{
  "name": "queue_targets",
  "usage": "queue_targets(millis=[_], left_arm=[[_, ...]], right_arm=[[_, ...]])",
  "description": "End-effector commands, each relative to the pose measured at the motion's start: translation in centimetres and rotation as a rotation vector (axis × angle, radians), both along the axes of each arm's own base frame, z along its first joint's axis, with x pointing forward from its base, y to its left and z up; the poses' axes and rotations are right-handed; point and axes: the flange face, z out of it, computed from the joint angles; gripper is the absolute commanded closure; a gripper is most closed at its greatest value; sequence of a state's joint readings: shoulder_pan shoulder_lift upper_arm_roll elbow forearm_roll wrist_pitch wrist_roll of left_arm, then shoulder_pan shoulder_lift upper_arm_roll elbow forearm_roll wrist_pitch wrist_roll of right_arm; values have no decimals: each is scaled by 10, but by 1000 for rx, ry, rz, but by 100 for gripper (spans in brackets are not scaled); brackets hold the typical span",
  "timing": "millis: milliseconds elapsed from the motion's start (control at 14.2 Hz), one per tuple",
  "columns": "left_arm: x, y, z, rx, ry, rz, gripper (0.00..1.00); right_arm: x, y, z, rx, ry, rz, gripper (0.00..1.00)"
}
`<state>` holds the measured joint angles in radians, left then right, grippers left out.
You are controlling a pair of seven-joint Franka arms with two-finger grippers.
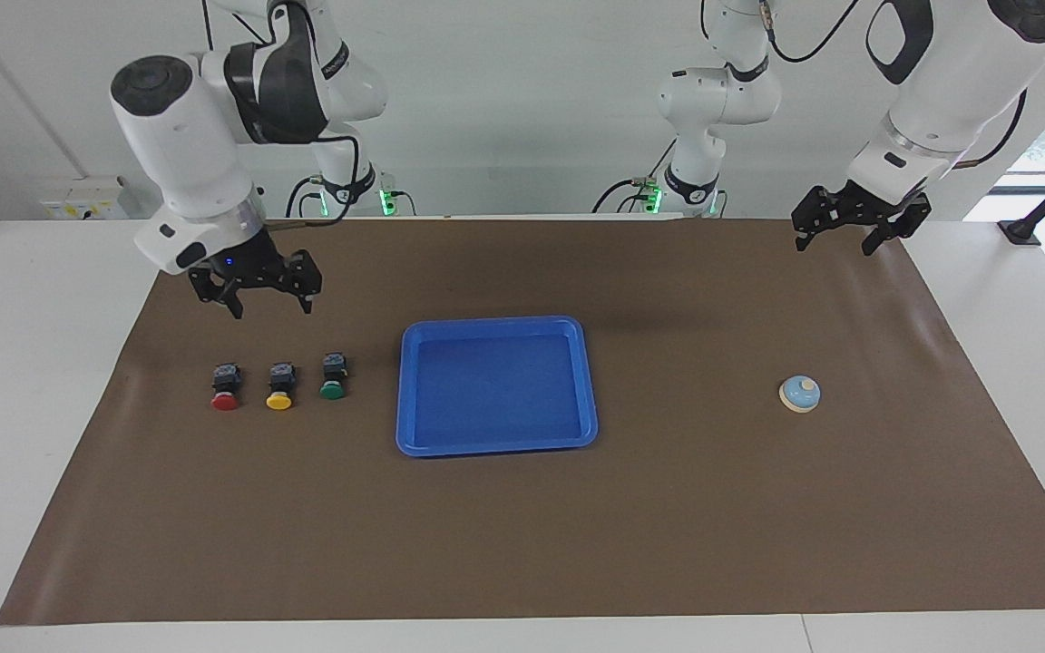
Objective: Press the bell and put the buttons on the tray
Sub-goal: 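Reach the right gripper to the green button and grasp it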
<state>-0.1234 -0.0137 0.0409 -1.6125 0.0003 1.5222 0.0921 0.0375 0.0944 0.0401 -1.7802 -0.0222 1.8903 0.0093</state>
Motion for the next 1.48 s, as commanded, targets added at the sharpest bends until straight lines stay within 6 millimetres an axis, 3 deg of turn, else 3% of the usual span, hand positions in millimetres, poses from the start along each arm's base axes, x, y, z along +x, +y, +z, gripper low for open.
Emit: queue_targets(millis=[0,281,562,914,1406], left_arm=[[-1,2,0,22,9,-4,0],[-1,2,0,22,8,-4,0],[-1,2,0,22,9,-4,0],[-1,3,0,22,8,-2,0],[-1,3,0,22,8,-2,0]], right_arm=[[-4,16,-55,4,-6,14,0],[-28,16,-125,8,-42,38,0],[-42,16,-139,4,-13,72,0],[-56,13,-172,3,44,90,0],[-61,8,-200,8,25,88,5]])
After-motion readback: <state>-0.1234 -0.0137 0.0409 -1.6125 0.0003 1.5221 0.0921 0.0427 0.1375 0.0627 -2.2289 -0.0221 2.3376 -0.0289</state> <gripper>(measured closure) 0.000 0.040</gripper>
